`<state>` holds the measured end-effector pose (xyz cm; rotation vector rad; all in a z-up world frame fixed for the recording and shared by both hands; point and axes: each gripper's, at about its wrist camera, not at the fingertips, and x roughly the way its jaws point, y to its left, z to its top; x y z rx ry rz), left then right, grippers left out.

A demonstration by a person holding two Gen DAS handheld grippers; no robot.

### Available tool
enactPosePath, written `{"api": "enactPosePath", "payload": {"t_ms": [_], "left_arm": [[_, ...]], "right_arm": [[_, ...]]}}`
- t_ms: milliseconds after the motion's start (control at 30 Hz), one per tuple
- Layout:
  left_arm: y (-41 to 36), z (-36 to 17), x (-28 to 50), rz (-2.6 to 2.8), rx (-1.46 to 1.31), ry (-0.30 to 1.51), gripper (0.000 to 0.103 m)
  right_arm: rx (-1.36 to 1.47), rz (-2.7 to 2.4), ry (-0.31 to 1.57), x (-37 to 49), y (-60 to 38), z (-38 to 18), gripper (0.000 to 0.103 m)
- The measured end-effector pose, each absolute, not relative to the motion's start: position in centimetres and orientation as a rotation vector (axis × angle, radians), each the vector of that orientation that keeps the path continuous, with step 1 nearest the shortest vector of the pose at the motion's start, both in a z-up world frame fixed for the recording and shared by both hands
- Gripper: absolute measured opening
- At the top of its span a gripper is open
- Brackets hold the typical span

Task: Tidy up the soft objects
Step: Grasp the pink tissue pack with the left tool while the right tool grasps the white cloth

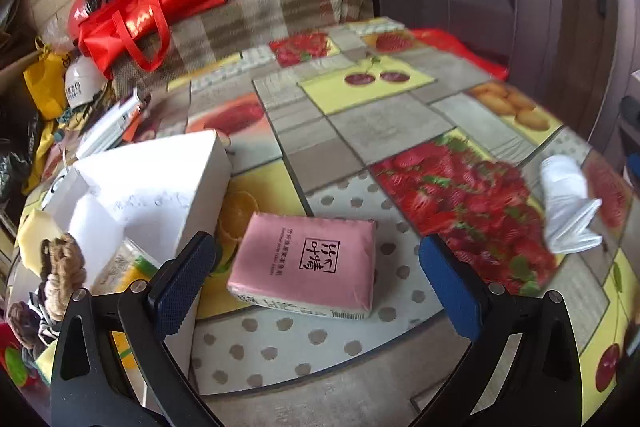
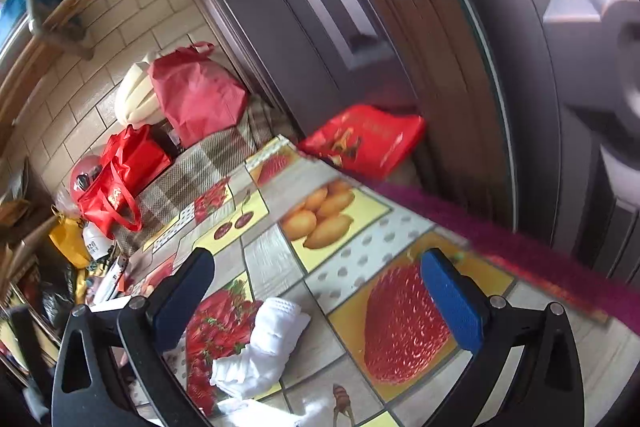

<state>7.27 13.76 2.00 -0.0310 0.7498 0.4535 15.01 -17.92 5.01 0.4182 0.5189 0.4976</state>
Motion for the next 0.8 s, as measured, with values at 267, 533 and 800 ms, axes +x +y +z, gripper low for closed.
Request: {"api": "enactPosePath", "payload": {"t_ms": [267, 533, 800], "left_arm": [[14.4, 0.7, 8.0, 0.346, -0.091, 0.843, 0.074], [12.8, 1.1, 7.5, 0.286, -0.067, 0.81, 0.073], [11.7, 3.1, 2.6, 0.3, -0.063, 0.625, 0.073]], "right_arm": [[0.373, 0.521, 0.488, 14.0, -17.1, 5.6, 0.103], [0.402, 0.517, 0.509, 14.4, -17.5, 5.3, 0.103], [0.266, 0.576, 0.573, 14.0, -14.8, 5.4, 0.103]]}}
